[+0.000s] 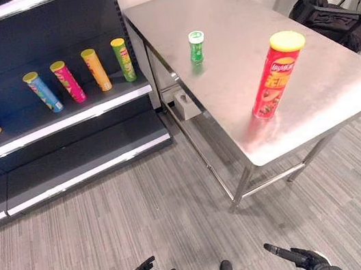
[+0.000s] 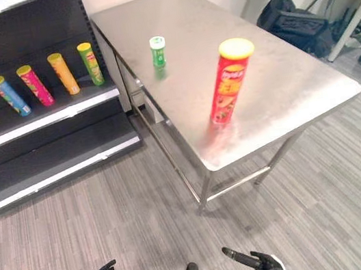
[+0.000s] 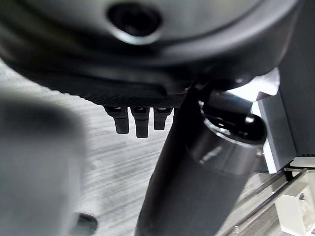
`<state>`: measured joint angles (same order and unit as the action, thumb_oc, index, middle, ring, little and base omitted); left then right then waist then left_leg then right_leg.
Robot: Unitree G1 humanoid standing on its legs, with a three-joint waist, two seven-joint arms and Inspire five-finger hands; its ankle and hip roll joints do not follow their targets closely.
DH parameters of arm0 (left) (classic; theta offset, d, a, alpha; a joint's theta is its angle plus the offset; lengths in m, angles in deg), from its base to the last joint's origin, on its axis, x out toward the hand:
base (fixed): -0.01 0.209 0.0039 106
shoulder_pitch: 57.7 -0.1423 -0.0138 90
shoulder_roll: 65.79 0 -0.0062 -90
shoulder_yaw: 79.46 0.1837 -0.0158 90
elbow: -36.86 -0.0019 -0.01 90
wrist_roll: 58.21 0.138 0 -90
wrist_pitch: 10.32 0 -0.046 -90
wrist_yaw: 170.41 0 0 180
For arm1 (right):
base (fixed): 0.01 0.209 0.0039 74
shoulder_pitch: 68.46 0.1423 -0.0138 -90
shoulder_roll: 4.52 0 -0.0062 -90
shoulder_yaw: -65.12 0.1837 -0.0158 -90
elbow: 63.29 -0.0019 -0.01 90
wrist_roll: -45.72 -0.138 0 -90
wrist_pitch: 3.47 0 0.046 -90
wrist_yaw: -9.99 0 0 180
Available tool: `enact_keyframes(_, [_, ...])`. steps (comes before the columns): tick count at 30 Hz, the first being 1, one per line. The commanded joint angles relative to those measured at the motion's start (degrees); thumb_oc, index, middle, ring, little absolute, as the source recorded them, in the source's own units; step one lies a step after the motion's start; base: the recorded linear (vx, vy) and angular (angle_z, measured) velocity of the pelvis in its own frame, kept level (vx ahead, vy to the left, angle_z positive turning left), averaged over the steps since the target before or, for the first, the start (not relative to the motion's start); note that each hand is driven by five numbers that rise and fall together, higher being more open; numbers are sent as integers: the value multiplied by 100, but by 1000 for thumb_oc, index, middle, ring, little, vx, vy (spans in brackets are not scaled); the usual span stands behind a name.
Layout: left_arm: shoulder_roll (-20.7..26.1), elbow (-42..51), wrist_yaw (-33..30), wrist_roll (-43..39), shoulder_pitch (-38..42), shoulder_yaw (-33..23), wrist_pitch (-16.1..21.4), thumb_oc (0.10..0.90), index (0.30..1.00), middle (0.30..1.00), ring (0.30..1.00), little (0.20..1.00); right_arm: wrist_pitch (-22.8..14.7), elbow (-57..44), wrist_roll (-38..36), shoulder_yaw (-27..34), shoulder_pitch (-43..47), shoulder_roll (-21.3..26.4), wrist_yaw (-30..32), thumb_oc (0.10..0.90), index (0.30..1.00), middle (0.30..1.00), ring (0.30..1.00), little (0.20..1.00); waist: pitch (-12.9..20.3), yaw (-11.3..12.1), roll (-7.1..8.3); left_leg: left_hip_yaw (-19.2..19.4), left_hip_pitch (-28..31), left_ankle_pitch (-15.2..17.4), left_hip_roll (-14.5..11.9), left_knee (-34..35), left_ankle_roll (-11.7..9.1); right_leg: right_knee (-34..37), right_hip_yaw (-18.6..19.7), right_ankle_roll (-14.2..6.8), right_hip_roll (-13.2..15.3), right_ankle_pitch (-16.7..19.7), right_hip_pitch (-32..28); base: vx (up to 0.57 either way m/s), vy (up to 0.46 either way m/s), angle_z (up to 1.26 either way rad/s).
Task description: Put the goods on the table back onto the shelves and tidy them up.
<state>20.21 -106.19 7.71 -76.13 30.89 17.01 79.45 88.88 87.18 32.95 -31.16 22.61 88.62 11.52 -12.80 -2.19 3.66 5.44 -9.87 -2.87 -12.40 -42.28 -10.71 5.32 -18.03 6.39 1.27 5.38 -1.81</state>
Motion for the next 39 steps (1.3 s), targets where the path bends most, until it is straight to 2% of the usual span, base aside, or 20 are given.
enact_keyframes(1, [344, 422, -17, -119, 208, 74, 197, 800, 900, 900, 900, 900, -112, -92, -194, 15, -111, 296, 141, 800, 900, 900, 900, 900, -174, 90, -50, 538, 430, 137, 133, 2713, 424, -32, 91, -1234, 497, -432, -225, 239, 163, -16])
enact_keyframes(2, [330, 435, -35, -140, 169, 87, 198, 800, 900, 900, 900, 900, -121, -119, -163, -21, -111, 301, 143, 800, 900, 900, 900, 900, -177, 182, -193, 192, 493, -216, 214, 3672, 320, -32, 193, -1269, 413, -519, -300, 172, 133, -40])
enact_keyframes(3, [304, 394, -34, -128, 168, 94, 200, 800, 900, 900, 900, 900, -123, -79, -77, -63, -110, 286, 132, 800, 900, 900, 900, 900, -138, 197, -250, 21, 605, -240, 271, 4043, 307, -32, 238, -1279, 370, -554, -351, 172, 134, -66])
enact_keyframes(6, [283, 259, -46, -57, 190, 146, 209, 800, 900, 900, 900, 900, -126, 2, -48, -37, -161, 204, 179, 800, 900, 900, 900, 900, -71, 109, -303, -29, 828, -222, 345, 4202, 279, -32, 325, -1281, 371, -567, -406, 120, 108, -94])
enact_keyframes(10, [385, -379, -96, 182, 282, 39, 240, 800, 900, 900, 900, 900, -67, 637, 88, 111, -208, -5, 272, 800, 900, 900, 900, 900, 111, 5, -259, 554, 1398, -97, 432, 4697, 391, -32, 686, -1481, 533, -392, -277, 118, 243, -71])
enact_keyframes(11, [433, -495, -98, 223, 313, -4, 251, 800, 900, 900, 900, 900, -65, 742, 84, 216, -192, 24, 313, 800, 900, 900, 900, 900, 134, -15, -245, 651, 1439, -60, 447, 4728, 411, -32, 739, -1519, 560, -363, -241, 68, 208, -74])
enact_keyframes(13, [592, -576, -79, 289, 255, -167, 258, 800, 900, 900, 900, 900, -89, 599, -136, 808, -358, 323, 421, 800, 900, 900, 900, 900, 199, -121, -208, 822, 1523, 52, 497, 4728, 462, -32, 855, -1594, 622, -284, -188, 79, 175, -50])
enact_keyframes(14, [698, -539, 5, 382, 101, -344, 241, 800, 900, 900, 900, 900, -86, 194, -169, 1479, -743, 760, 519, 800, 900, 900, 900, 900, 267, -235, -182, 912, 1595, 143, 531, 4728, 487, -32, 897, -1652, 672, -248, -181, 121, 195, -36])
enact_keyframes(15, [720, -597, 70, 587, 38, -456, 231, 800, 900, 900, 900, 900, -90, -330, -279, 2287, -1025, 1404, 657, 800, 900, 900, 900, 900, 313, -353, -170, 964, 1689, 231, 577, 4728, 507, -32, 916, -1710, 715, -258, -234, 141, 245, -36])
enact_keyframes(16, [650, -612, 70, 812, 47, -461, 256, 800, 900, 900, 900, 900, -288, -1390, -351, 3241, -1207, 2333, 796, 800, 900, 900, 900, 900, 352, -465, -146, 992, 1732, 319, 648, 4728, 545, -32, 950, -1781, 792, -232, -237, 82, 172, -39])
enact_keyframes(17, [646, -613, 69, 812, 51, -456, 256, 800, 900, 900, 900, 900, -283, -1400, -349, 3253, -1216, 2333, 795, 800, 900, 900, 900, 900, 360, -458, -149, 994, 1713, 303, 650, 4728, 546, -32, 954, -1777, 793, -218, -217, 24, 119, -27])
enact_keyframes(18, [618, -681, 81, 841, 76, -441, 264, 800, 900, 900, 900, 900, -383, -1817, -377, 3475, -1213, 2686, 780, 800, 900, 900, 900, 900, 356, -487, -142, 1015, 1724, 320, 670, 4728, 557, -35, 984, -1791, 808, -200, -197, -17, 78, -12])
enact_keyframes(19, [603, -762, 122, 899, 114, -379, 285, 800, 900, 900, 900, 900, -600, -2773, -377, 3758, -1144, 3403, 607, 800, 900, 900, 900, 900, 350, -515, -103, 1040, 1750, 355, 698, 4728, 571, -53, 1023, -1817, 837, -179, -170, -22, 88, -10])
enact_keyframes(23, [614, -747, 193, 1099, 107, -237, 358, 800, 900, 900, 900, 900, -971, -4389, -551, 3851, -979, 4023, 210, 800, 900, 900, 900, 900, 393, -502, -73, 1096, 1742, 363, 707, 4728, 584, -60, 1038, -1843, 876, -139, -124, 2, 50, -12])
enact_keyframes(25, [679, -518, 370, 1164, -7, -58, 470, 800, 900, 900, 900, 900, -1338, -5328, -1617, 3813, -506, 4416, -380, 800, 900, 900, 900, 900, 515, -422, -4, 1107, 1734, 364, 703, 4728, 582, -59, 985, -1861, 908, -107, -105, 26, 40, 16])
enact_keyframes(27, [662, -499, 441, 1236, -87, 73, 510, 800, 900, 900, 900, 900, -1377, -5480, -2154, 3479, 49, 4381, -662, 800, 900, 900, 900, 900, 597, -285, 46, 1093, 1758, 387, 699, 4728, 581, -62, 897, -1875, 931, -128, -161, 49, 3, 14])
enact_keyframes(29, [661, -511, 456, 1248, -142, 95, 497, 800, 900, 900, 900, 900, -1354, -5465, -2299, 3167, 358, 4401, -761, 800, 900, 900, 900, 900, 642, -202, 81, 1068, 1779, 402, 709, 4728, 579, -59, 830, -1878, 948, -143, -217, 41, -19, 31])
enact_keyframes(31, [625, -552, 468, 1259, -189, 170, 490, 800, 900, 900, 900, 900, -1280, -5371, -2155, 2643, 716, 4442, -813, 800, 900, 900, 900, 900, 690, -28, 118, 996, 1797, 402, 712, 4728, 568, -67, 709, -1865, 970, -179, -319, 38, -31, 24])
enact_keyframes(34, [604, -625, 376, 1279, -241, 182, 468, 800, 900, 900, 900, 900, -1185, -5083, -1633, 2019, 1093, 4603, -717, 800, 900, 900, 900, 900, 698, 87, 136, 904, 1813, 378, 710, 4728, 550, -62, 573, -1839, 983, -218, -435, 21, -29, 19])
enact_keyframes(39, [604, -622, 375, 1254, -314, 198, 471, 800, 900, 900, 900, 900, -1130, -4889, -1590, 1541, 1331, 4757, -863, 800, 900, 900, 900, 900, 681, 189, 150, 815, 1787, 339, 703, 4728, 530, -62, 464, -1817, 981, -243, -493, -1, -14, 7])
